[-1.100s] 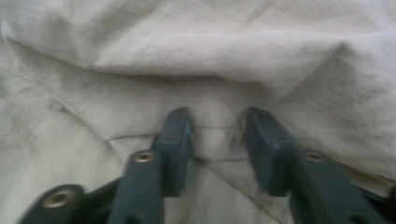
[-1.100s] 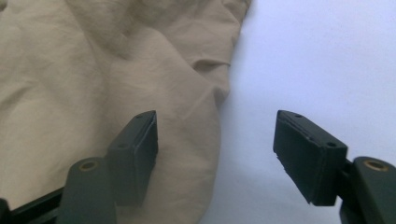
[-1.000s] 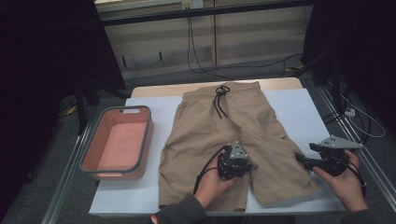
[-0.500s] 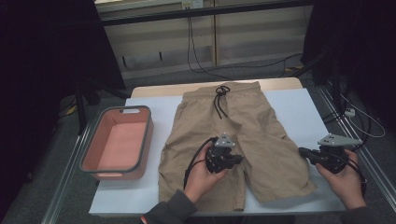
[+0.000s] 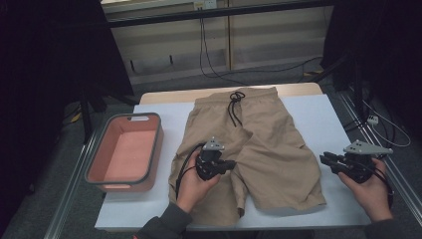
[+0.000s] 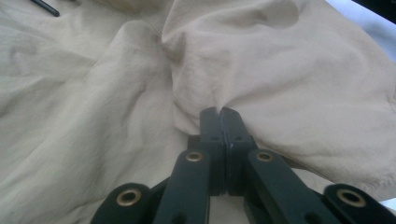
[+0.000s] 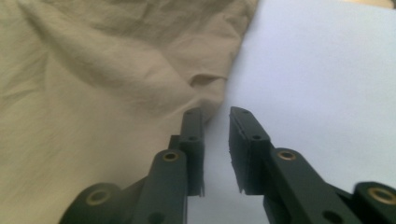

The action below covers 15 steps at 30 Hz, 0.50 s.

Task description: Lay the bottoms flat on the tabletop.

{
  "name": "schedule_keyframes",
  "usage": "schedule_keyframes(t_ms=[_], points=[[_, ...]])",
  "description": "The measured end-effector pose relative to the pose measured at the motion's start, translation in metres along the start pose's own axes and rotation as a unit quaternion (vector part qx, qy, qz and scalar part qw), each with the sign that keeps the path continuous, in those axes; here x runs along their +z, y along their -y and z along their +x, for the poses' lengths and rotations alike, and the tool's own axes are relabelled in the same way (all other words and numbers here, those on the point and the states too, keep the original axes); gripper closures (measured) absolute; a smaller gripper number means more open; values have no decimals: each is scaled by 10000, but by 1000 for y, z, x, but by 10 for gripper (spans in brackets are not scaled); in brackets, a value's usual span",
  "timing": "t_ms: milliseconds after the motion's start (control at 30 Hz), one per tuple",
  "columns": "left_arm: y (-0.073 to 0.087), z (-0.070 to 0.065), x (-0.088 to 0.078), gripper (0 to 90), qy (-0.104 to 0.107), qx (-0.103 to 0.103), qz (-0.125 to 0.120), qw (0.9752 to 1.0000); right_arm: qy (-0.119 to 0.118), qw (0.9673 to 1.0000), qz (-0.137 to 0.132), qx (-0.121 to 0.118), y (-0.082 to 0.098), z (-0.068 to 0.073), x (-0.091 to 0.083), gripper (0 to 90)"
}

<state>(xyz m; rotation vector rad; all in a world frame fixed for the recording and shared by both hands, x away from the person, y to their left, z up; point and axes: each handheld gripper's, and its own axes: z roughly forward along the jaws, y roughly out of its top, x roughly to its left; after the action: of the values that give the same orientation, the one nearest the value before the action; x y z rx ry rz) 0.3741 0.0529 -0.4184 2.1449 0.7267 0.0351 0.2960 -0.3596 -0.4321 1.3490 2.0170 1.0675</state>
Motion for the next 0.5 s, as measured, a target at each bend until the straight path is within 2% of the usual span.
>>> schedule_keyframes(t_ms=[67,133,200,233,300,333,367,467,500], points=[[0,-1,0,895,-48,10,-4,10000,33,9999,115,14,3,1,0,681],[0,-1,0,895,-32,-8,-17,10000,-69,9995,305,33,8,4,5,613],[0,-2,0,895,-26,11,-45,10000,-240,9986,467,-36,12,11,12,610],[-1,-2,0,895,-20,23,-31,10000,-230,9980,577,-79,13,14,16,609],[-1,-2,0,895,-43,0,-47,10000,-346,9966,730,-159,12,20,24,706],[0,-2,0,895,-51,-2,-36,10000,-358,9967,719,-122,11,21,26,730],[0,-2,0,895,-43,-6,-24,10000,-359,9966,739,-106,9,22,28,823],[0,-1,0,895,-60,-3,-26,10000,-414,9963,759,-24,7,20,29,900],[0,0,0,895,-67,-16,-28,10000,-399,9964,749,-57,6,18,28,900]])
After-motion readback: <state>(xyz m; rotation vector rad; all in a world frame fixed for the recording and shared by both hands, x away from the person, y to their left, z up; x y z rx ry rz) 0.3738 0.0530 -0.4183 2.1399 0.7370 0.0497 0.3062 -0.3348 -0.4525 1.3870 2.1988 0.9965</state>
